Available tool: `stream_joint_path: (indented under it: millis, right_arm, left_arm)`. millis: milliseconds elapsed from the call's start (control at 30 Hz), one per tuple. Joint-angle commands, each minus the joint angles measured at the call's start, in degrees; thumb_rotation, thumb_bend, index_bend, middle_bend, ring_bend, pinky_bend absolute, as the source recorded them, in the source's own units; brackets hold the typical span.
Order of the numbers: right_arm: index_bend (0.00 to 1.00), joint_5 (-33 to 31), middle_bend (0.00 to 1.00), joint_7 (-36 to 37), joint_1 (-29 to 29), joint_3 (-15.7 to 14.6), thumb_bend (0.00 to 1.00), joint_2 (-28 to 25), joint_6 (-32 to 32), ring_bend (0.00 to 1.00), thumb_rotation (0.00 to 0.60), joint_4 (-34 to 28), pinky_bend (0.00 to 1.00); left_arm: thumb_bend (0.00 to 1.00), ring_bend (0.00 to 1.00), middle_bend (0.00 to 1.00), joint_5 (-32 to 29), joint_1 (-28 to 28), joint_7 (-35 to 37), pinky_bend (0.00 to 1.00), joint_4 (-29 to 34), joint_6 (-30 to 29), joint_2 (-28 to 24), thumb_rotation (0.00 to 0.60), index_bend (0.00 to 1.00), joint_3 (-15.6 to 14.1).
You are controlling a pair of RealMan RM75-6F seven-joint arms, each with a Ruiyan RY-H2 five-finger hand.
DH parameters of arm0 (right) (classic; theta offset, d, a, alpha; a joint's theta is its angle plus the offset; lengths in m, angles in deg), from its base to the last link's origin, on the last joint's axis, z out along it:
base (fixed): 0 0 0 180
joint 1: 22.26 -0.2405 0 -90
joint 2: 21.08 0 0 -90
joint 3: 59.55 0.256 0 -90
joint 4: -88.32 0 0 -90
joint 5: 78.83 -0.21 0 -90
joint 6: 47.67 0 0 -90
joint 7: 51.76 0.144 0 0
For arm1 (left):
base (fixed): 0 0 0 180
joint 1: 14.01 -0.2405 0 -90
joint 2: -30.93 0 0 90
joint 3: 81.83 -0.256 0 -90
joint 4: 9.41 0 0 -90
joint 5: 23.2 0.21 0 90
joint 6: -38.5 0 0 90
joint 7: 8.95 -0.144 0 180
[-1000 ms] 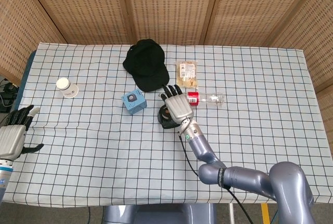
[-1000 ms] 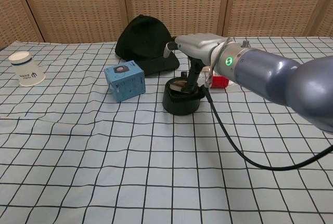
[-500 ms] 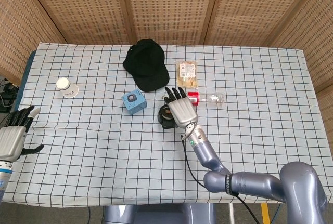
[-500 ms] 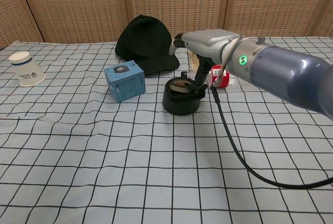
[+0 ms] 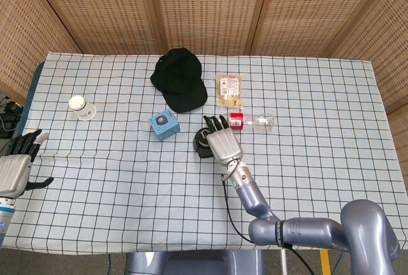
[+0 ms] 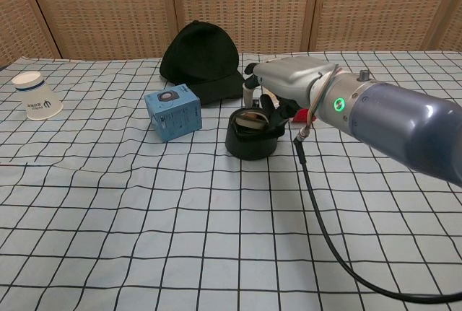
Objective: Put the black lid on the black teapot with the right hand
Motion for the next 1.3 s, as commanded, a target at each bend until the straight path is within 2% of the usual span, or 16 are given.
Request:
stream_joint_path:
  millis: [33, 733, 1067, 1167, 1300]
  right_arm:
    - [0.37, -0.5, 0.0, -0.5, -0.1, -0.1, 0.99, 0.3, -0.2, 0.0, 0.6, -0.2, 0.0]
    - [0.37, -0.6, 0.0, 0.4, -0.4, -0.5, 0.97, 3.0, 1.4, 0.0, 0.6, 3.9, 0.0]
    - [0.34, 1.8, 0.0, 0.2, 0.8, -1.0, 0.91, 0.6, -1.1, 0.0, 0.6, 0.2, 0.0]
    - [0.31, 3.7, 0.0, 0.5, 2.2, -1.6, 0.83, -1.7, -3.2, 0.0, 0.6, -2.7, 0.0]
    - [0.22, 7.1, 0.0, 2.1, 5.6, -3.5, 0.63, -6.7, -6.4, 0.0, 0.6, -8.7, 0.0]
  left_arm:
    - [0.06, 0.0, 0.0, 0.2, 0.0, 0.0, 0.0, 0.1, -0.1, -0.1, 0.6, 0.0, -0.1]
    - [0.06, 0.0, 0.0, 0.2, 0.1, 0.5, 0.0, -0.1, 0.1, -0.1, 0.6, 0.0, -0.1]
    - [0.06, 0.0, 0.0, 0.0, 0.1, 0.4, 0.0, -0.1, 0.0, -0.1, 0.6, 0.0, 0.0]
    - [0.06, 0.0, 0.0, 0.1, 0.0, 0.3, 0.0, -0.1, -0.2, 0.0, 0.6, 0.0, 0.0]
    - [0.06, 0.0, 0.0, -0.3, -0.1, -0.3, 0.0, -0.2, -0.4, 0.2, 0.6, 0.0, 0.1]
